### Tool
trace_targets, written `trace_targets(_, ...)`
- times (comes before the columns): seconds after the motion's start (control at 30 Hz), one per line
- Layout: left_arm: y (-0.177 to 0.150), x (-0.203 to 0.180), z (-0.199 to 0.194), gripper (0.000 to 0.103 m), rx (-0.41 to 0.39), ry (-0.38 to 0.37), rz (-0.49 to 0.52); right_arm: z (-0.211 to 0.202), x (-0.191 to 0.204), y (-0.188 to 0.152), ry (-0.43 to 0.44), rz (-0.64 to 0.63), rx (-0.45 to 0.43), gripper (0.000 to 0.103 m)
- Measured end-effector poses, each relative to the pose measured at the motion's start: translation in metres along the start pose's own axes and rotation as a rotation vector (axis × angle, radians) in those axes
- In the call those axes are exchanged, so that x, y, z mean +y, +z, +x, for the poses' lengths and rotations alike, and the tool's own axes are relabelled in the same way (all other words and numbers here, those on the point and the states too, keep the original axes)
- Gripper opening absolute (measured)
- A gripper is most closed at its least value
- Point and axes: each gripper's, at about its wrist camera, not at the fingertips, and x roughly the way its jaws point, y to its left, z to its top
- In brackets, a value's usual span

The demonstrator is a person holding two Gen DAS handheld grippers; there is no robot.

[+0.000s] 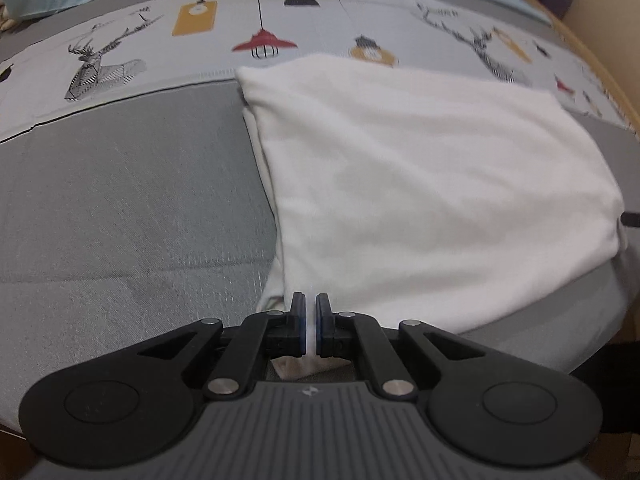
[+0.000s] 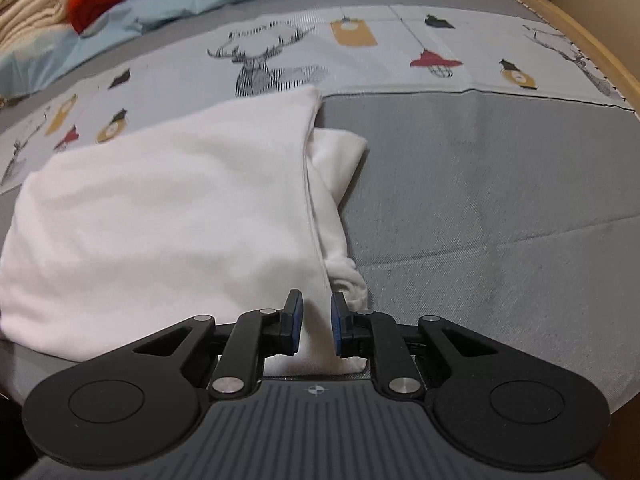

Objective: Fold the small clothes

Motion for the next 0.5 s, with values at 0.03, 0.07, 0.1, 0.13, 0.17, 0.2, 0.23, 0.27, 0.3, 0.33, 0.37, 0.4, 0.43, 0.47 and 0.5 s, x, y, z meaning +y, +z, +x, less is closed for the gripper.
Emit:
trace_targets(0.03,-0.002,0.001,0.002,0.003,0.005,0.004,0.003,0.002,0.000,-0.001,-0.006,-0.003,0.009,0.023)
trace_targets(0.07,-0.003,0.000,0.003,0.003,0.010,0.007,0.005,0.004,0.002,-0.001,-0.014,-0.006,0.020,0.024)
trace_targets(0.1,-0.003,0.000,0.004,0.004,0.014,0.009,0.005,0.008,0.002,-0.002,-0.023,-0.010,0.034,0.025)
trace_targets(0.13,-0.004,0.000,0.005,0.005,0.018,0.011,0.003,0.011,0.002,-0.003,-0.035,-0.013,0.049,0.025)
trace_targets(0.17,-0.003,0.001,0.008,0.005,0.024,0.013,0.002,0.013,0.002,-0.004,-0.046,-0.014,0.065,0.027)
trace_targets(0.2,-0.003,0.002,0.009,0.005,0.030,0.018,0.000,0.016,0.001,-0.005,-0.055,-0.011,0.080,0.029)
trace_targets(0.23,-0.003,0.002,0.010,0.005,0.034,0.022,-0.001,0.018,0.000,-0.006,-0.061,-0.008,0.090,0.029)
trace_targets(0.27,-0.003,0.002,0.010,0.005,0.033,0.026,-0.002,0.017,-0.001,-0.005,-0.066,-0.007,0.089,0.030)
trace_targets(0.3,-0.002,0.003,0.010,0.005,0.027,0.029,-0.003,0.016,-0.001,-0.004,-0.068,-0.006,0.078,0.030)
trace_targets(0.33,-0.001,0.002,0.008,0.005,0.015,0.032,-0.006,0.011,0.000,-0.003,-0.068,-0.002,0.051,0.030)
trace_targets(0.37,0.001,0.002,0.006,0.005,-0.002,0.033,-0.011,0.006,-0.001,-0.001,-0.061,0.006,0.020,0.030)
trace_targets(0.4,0.002,0.002,0.004,0.005,-0.017,0.032,-0.019,0.002,-0.002,0.001,-0.047,0.020,-0.012,0.030)
trace_targets(0.43,0.003,0.003,0.003,0.005,-0.027,0.030,-0.026,-0.001,-0.003,0.002,-0.041,0.031,-0.028,0.030)
trace_targets(0.47,0.005,0.004,0.004,0.005,-0.031,0.026,-0.036,0.000,-0.005,0.003,-0.044,0.041,-0.030,0.031)
trace_targets(0.5,0.005,0.006,0.010,0.006,-0.010,0.030,-0.039,0.003,-0.006,0.002,-0.054,0.044,-0.017,0.032)
